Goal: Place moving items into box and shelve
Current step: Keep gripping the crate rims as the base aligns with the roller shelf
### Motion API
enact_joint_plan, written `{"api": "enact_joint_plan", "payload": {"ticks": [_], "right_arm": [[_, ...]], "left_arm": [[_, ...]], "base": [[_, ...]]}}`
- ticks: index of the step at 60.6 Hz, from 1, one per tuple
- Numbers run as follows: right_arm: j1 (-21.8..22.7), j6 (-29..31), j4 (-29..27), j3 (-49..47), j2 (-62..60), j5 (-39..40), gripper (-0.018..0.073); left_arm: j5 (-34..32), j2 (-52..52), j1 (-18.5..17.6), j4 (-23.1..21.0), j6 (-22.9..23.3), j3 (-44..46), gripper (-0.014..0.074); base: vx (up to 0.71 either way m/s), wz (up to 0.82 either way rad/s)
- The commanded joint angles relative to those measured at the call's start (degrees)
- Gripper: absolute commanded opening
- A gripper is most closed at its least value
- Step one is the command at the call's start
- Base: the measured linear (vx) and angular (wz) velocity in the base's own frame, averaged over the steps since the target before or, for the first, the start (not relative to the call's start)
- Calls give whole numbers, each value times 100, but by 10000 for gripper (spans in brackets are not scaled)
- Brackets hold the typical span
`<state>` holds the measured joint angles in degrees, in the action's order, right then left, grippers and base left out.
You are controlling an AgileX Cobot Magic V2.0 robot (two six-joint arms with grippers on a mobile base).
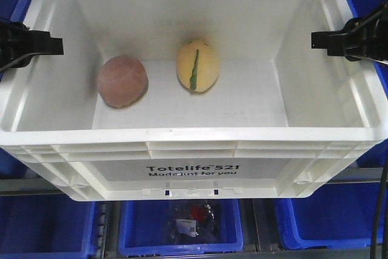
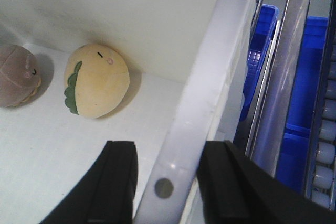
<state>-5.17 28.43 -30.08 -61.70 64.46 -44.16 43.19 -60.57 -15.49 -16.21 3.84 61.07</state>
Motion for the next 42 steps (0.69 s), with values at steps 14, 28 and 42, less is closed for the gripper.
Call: {"api": "enact_joint_plan", "payload": {"ticks": [14, 28, 42], "right_arm": [[-64, 288, -597, -235, -198, 382, -6], [-64, 288, -597, -235, -198, 382, -6], [-64, 288, -597, -235, -198, 382, -6]], "left_arm": [[-835, 178, -53, -516, -93, 284, -6], [-835, 178, -53, -516, -93, 284, -6], [-835, 178, -53, -516, -93, 284, -6]], "base": [[6, -1], [6, -1], [5, -1]]}}
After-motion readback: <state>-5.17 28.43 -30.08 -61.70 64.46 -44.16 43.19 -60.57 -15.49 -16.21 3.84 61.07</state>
